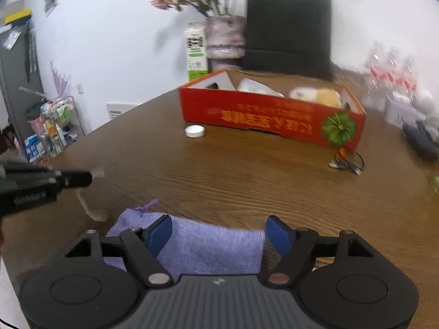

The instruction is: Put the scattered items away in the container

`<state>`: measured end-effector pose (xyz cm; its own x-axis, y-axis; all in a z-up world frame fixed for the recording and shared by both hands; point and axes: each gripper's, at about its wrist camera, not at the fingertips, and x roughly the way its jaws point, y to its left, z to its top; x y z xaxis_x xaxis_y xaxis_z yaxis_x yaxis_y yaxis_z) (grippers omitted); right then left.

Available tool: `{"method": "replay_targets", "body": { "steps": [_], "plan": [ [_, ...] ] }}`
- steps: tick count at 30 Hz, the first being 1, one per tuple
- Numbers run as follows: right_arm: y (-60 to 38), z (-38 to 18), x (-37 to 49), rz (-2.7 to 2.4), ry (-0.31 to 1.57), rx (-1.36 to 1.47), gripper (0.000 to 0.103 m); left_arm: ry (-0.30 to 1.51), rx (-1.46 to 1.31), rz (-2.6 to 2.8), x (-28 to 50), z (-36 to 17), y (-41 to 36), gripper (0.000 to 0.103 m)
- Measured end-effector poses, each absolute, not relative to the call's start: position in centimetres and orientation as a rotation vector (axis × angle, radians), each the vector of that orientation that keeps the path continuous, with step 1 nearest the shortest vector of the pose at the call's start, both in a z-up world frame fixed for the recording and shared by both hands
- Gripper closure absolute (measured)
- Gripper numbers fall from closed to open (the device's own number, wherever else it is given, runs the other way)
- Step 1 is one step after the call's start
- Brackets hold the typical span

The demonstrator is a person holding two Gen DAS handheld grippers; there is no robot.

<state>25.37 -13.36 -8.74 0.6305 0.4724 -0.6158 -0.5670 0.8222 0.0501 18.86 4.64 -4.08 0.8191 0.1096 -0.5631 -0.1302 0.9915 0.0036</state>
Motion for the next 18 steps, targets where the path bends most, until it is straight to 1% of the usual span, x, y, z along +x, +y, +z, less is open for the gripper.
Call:
{"method": "replay_targets", "body": {
  "steps": [5, 8, 11, 18],
  "plan": [
    [-11.9, -8.7, 23.6, 0.642, 0.654, -0.155, 0.023, 0.575, -0.068, 0.154, 17.5, -2.7, 5.6, 0.100],
    [-11.6, -8.9, 22.0, 0.671, 0.647, -0.141, 0.017, 0.559, -0.085, 0.177, 16.8, -2.2, 6.1, 0.100],
    [-11.1, -9.4, 20.8, 0.690, 0.667, -0.141, 0.017, 0.548, -0.091, 0.189, 16.1, -1.8, 6.3, 0.100],
    [-11.9, -9.6, 18.8, 0.631, 0.641, -0.162, 0.017, 0.541, -0.101, 0.163, 15.4, -1.8, 6.2, 0.100]
  ]
}}
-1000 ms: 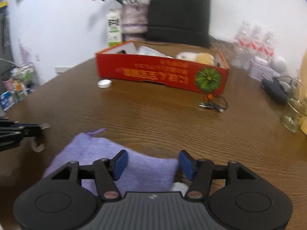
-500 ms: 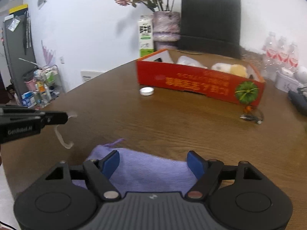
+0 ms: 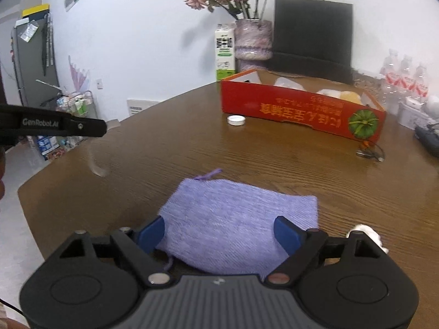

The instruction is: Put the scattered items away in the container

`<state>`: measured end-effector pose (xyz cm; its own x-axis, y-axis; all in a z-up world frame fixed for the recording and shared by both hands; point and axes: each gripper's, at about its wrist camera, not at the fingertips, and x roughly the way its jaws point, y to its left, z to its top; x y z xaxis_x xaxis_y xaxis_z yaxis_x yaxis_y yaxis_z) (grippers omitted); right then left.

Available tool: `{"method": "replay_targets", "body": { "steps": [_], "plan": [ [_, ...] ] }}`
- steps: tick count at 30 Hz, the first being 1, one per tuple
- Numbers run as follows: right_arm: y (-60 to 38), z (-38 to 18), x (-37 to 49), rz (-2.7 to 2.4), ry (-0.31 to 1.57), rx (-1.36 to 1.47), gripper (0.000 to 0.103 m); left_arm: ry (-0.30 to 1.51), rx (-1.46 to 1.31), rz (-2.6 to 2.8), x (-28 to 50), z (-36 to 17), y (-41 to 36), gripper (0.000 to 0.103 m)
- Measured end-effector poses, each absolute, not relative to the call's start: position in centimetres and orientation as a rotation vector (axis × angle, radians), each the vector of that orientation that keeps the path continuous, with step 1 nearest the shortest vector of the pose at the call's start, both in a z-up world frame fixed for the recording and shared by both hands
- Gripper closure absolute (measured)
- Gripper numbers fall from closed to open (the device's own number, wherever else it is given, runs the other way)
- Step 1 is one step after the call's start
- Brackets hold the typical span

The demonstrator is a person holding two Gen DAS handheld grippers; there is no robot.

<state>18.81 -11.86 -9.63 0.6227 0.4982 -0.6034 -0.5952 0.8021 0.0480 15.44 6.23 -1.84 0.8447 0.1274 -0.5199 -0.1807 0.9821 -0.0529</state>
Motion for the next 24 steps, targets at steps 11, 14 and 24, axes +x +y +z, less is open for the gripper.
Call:
{"method": "replay_targets", "body": {
  "steps": [11, 14, 24],
  "plan": [
    [-15.3, -10.3, 20.9, 0.446, 0.661, -0.092, 0.035, 0.559, -0.115, 0.121, 15.5, -2.9, 6.1, 0.100],
    [-14.9, -10.6, 21.4, 0.432, 0.650, -0.119, 0.046, 0.563, -0.116, 0.120, 15.6, -3.1, 6.1, 0.100],
    [-15.3, -9.7, 20.0, 0.419, 0.602, -0.087, 0.097, 0.543, -0.093, 0.097, 14.6, -2.4, 5.2, 0.100]
  ]
}}
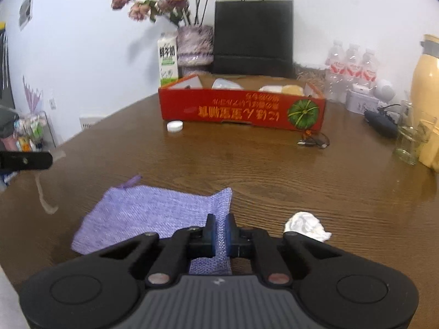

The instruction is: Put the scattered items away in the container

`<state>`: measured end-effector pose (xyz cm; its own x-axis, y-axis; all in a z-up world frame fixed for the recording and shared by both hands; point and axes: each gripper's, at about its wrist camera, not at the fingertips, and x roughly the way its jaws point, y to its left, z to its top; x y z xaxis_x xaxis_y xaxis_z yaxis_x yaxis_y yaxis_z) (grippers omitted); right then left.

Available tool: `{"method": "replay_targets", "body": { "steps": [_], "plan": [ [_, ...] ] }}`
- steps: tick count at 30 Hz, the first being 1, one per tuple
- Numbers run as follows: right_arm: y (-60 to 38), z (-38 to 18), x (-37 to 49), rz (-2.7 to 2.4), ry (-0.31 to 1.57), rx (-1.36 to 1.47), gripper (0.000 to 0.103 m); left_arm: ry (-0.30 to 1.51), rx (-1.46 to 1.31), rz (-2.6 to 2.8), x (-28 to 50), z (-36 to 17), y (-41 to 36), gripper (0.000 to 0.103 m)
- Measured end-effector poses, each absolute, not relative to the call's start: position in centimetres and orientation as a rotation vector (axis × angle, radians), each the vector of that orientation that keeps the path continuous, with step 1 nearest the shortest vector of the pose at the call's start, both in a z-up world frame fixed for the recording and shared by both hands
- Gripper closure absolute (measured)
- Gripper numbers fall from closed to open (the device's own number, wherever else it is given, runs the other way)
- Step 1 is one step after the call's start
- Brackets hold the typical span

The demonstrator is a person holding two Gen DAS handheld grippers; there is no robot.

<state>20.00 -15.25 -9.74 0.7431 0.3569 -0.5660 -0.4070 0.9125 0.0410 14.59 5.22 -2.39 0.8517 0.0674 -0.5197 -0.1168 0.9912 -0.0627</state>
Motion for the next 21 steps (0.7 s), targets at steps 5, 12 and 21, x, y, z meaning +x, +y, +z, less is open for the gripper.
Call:
{"method": "replay_targets", "body": {
  "steps": [5, 12, 21],
  "plan": [
    [-17.6, -6.6, 16.9, 0.392, 0.485, -0.043, 0.098, 0.535, -0.065, 0.077, 14.1, -2.0, 4.5, 0.100],
    [-20.9, -2.7, 12.7, 0.364, 0.379, 0.001, 0.098, 0.506, -0.058, 0.015, 13.1, -0.8, 3.2, 0.100],
    [-22.5, -0.2, 14.2, 0.374, 0.341, 0.001, 0.099, 0.483, -0.101, -0.083, 16.1, 1.9, 3.6, 0.100]
  ]
}}
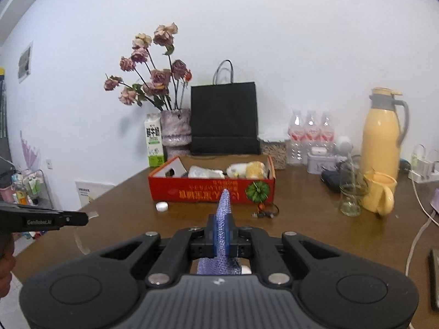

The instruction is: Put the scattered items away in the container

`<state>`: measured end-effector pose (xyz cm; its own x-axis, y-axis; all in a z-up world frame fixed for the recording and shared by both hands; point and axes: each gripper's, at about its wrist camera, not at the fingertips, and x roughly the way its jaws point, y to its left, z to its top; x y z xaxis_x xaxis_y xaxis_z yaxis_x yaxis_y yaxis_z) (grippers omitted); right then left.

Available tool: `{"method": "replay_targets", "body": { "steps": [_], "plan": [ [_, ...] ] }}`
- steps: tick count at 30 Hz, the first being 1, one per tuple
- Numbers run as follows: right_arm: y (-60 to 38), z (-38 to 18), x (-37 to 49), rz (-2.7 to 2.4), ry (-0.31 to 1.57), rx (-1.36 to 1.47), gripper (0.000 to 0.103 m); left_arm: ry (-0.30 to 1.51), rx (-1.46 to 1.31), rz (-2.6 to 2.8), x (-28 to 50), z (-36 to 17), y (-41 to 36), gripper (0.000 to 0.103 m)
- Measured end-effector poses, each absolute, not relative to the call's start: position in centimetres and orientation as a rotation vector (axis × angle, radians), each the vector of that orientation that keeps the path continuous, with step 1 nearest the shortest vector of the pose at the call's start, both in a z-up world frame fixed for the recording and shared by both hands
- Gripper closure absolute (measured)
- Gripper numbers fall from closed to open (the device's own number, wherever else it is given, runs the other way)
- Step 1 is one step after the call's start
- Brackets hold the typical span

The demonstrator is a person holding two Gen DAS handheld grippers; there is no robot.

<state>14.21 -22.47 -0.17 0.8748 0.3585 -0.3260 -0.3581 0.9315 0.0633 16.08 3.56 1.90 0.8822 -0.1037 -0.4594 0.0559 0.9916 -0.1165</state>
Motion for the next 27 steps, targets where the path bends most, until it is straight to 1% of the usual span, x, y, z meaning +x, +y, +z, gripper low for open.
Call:
{"method": "replay_targets", "body": {
  "steps": [7, 14, 20, 24, 27],
  "plan": [
    [-21.3, 4.3, 20.5, 0.391, 0.237, -0.052, 0.099, 0.411, -0.057, -0.107, 23.4, 5.7, 5.0, 0.100],
    [-18.9, 7.2, 28.5, 0.379, 0.167, -0.068, 0.099, 0.424, -0.091, -0.098, 32.0, 7.4, 7.3, 0.100],
    [-16.7, 8.6, 35.3, 0.406, 0.180, -0.070, 0.099, 0.463, -0.129, -0.140, 38.8, 8.6, 8.2, 0.100],
    [-14.6, 8.9, 40.4, 0.421, 0.206, -0.064, 0.099, 0.498, -0.087, -0.138, 43.6, 8.2, 7.6, 0.100],
    [-13.8, 7.7, 44.6, 0.405, 0.251, -0.030, 0.098, 0.580, -0.082, -0.109, 47.5, 5.2, 7.8, 0.100]
  ]
}}
